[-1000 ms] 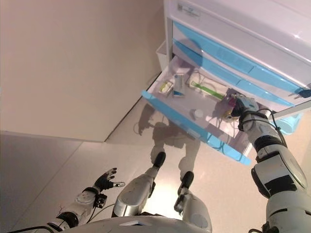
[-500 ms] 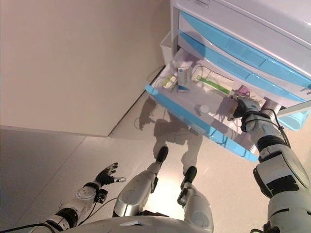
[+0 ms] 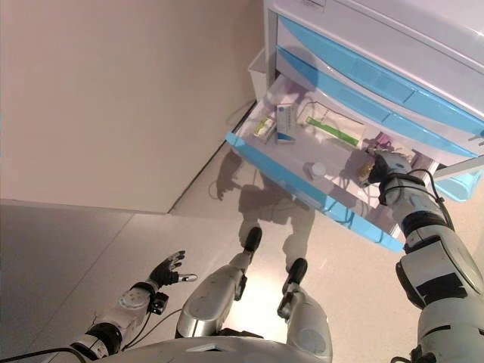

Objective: Open the drawer and pick up the medicine

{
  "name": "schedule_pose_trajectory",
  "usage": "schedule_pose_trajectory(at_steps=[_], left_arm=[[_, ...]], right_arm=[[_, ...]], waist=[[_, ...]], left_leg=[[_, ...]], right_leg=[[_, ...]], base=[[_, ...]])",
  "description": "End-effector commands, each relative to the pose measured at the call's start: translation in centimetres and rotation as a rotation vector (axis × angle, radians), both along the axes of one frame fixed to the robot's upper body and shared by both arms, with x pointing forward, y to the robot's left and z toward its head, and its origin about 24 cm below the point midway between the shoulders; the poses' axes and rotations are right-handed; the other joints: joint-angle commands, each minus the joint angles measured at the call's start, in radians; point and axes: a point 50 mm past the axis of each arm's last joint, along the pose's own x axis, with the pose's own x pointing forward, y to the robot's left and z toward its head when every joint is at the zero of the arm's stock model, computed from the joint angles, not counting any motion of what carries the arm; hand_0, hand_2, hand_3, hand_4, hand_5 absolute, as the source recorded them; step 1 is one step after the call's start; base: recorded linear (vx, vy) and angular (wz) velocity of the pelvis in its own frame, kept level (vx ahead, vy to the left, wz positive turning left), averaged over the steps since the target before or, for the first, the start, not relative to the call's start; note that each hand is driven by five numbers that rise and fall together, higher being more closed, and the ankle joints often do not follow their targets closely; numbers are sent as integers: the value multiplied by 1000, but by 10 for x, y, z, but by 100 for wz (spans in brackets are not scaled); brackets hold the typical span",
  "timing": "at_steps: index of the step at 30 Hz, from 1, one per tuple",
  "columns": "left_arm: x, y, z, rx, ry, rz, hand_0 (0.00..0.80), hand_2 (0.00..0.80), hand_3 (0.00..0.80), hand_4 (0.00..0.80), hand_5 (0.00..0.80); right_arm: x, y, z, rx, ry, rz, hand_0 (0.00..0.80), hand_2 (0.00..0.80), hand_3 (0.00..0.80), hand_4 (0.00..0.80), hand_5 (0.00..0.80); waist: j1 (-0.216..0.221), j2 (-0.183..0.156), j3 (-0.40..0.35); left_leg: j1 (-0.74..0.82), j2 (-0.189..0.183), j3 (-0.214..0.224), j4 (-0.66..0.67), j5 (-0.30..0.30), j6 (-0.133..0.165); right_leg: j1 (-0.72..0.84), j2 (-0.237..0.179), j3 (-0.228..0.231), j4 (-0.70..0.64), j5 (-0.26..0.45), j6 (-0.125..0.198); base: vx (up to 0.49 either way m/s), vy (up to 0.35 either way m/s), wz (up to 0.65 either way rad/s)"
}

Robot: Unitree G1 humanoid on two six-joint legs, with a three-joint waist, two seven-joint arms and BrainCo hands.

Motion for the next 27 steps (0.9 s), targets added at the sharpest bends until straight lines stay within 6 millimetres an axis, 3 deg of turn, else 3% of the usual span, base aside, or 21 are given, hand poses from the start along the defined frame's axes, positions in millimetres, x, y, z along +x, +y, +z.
schedule_pose_trajectory(at_steps=[1,27], left_arm=[[-5,0,-1,-6,17,-16,0,0,0,0,0],[-4,0,-1,-10,17,-15,0,0,0,0,0]], right_arm=[[-8,-27,23,-83,-66,-72,0,0,0,0,0],[-5,-24,24,-88,-67,-64,0,0,0,0,0]], waist=[[-18,-10,-31],[-20,-3,-32]], left_leg=[[9,-1,106,127,-196,14],[11,-1,110,123,-196,19]], right_leg=[[-72,-46,10,34,25,17],[-76,-52,10,46,24,23]], base=[[0,0,0],[0,0,0]])
